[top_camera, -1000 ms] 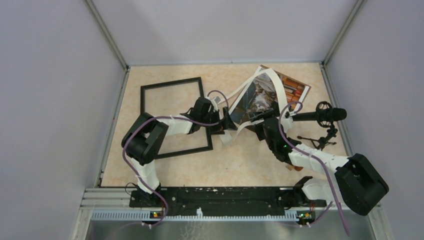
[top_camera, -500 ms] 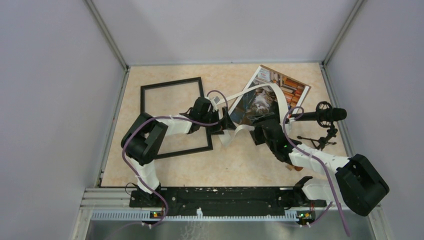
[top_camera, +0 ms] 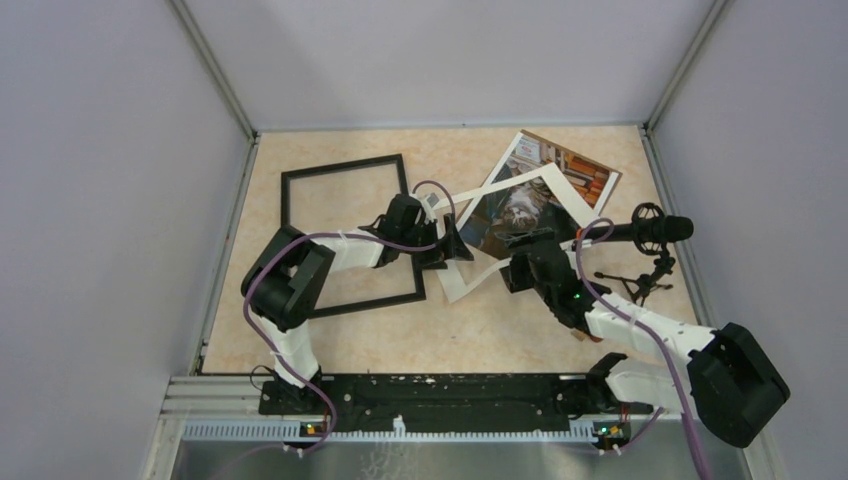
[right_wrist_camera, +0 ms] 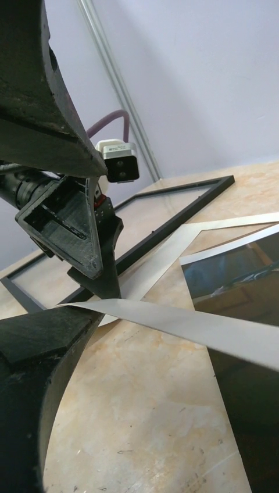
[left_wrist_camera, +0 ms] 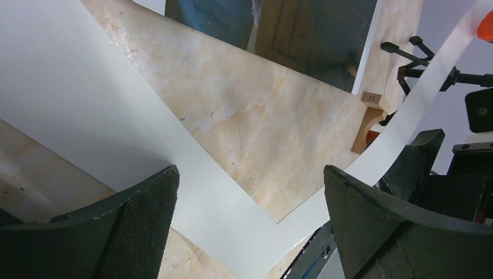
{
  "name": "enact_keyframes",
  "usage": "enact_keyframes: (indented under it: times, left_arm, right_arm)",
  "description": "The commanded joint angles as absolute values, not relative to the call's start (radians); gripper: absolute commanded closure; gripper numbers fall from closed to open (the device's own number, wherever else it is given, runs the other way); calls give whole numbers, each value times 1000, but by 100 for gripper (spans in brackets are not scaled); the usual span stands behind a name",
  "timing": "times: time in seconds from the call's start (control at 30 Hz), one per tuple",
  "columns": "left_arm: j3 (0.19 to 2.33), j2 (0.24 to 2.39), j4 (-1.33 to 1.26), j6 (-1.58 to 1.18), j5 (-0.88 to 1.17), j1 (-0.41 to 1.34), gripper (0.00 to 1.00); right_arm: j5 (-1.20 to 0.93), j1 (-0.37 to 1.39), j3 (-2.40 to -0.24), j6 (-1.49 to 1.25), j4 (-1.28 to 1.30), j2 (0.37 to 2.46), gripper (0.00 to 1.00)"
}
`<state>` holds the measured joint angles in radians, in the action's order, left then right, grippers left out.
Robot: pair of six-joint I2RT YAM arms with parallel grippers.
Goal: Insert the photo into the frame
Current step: Pick up the photo frame item at the center of the board.
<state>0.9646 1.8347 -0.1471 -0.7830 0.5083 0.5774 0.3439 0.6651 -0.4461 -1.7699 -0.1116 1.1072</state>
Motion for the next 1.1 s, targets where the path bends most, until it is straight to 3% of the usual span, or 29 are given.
enact_keyframes:
  times: [0.0, 0.13, 0.27, 0.5, 0.63, 0.83, 1.07]
  left_arm:
    - [951, 1825, -92, -768, 488, 579, 2]
    - [958, 1823, -84, -762, 494, 579, 2]
    - [962, 1809, -68, -745, 491, 579, 2]
    - [956, 1668, -62, -614, 467, 585, 2]
    - [1003, 1551, 56, -448, 317, 649, 2]
    - [960, 1394, 15, -83, -204, 975, 1]
    - [945, 1390, -64, 196, -343, 1117, 4]
  right_arm:
    - [354, 676, -439, -1810, -104, 1071, 22]
    - [393, 676, -442, -1801, -124, 1091, 22]
    - [460, 676, -455, -1753, -131, 1125, 29]
    - [544, 675, -573, -1619, 62, 1187, 74]
    - [529, 675, -656, -1512, 136, 1213, 96]
    - [479, 673, -754, -1467, 250, 1215, 100]
    - [407, 667, -813, -1439, 290, 1203, 100]
